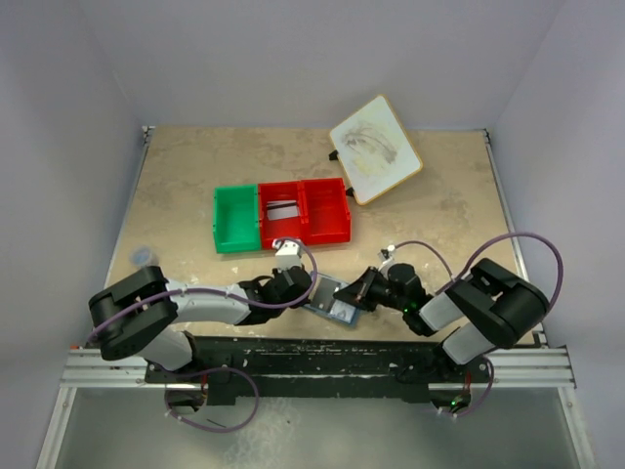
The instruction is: Take the credit cards out of the card holder
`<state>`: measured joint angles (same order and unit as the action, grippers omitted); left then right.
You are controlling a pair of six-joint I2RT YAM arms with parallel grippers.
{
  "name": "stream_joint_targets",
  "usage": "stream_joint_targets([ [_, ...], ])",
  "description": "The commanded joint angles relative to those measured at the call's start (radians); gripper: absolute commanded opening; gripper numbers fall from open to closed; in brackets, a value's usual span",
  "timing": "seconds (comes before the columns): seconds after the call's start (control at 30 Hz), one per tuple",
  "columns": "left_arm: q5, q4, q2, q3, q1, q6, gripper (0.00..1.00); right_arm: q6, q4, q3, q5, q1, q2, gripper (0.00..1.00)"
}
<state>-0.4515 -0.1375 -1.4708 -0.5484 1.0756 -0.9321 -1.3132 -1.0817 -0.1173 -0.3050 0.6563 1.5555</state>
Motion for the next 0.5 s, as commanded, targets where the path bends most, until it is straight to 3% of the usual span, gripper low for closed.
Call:
stream_joint_targets([
  [0.0,0.002,0.136,-0.033,0.029,-0.002,0.003,0.00,-0.009,0.060,0.034,0.005,0.002,-0.060,0.00],
  [0.3,-0.003,0.155,0.027,0.013,-0.002,-0.006,0.01,0.018,0.138,0.031,0.001,-0.003,-0.093,0.00],
  [0.47,0.065,0.134,0.131,-0.065,-0.002,0.042,0.29,0.029,0.095,0.017,-0.009,-0.006,-0.028,0.00],
])
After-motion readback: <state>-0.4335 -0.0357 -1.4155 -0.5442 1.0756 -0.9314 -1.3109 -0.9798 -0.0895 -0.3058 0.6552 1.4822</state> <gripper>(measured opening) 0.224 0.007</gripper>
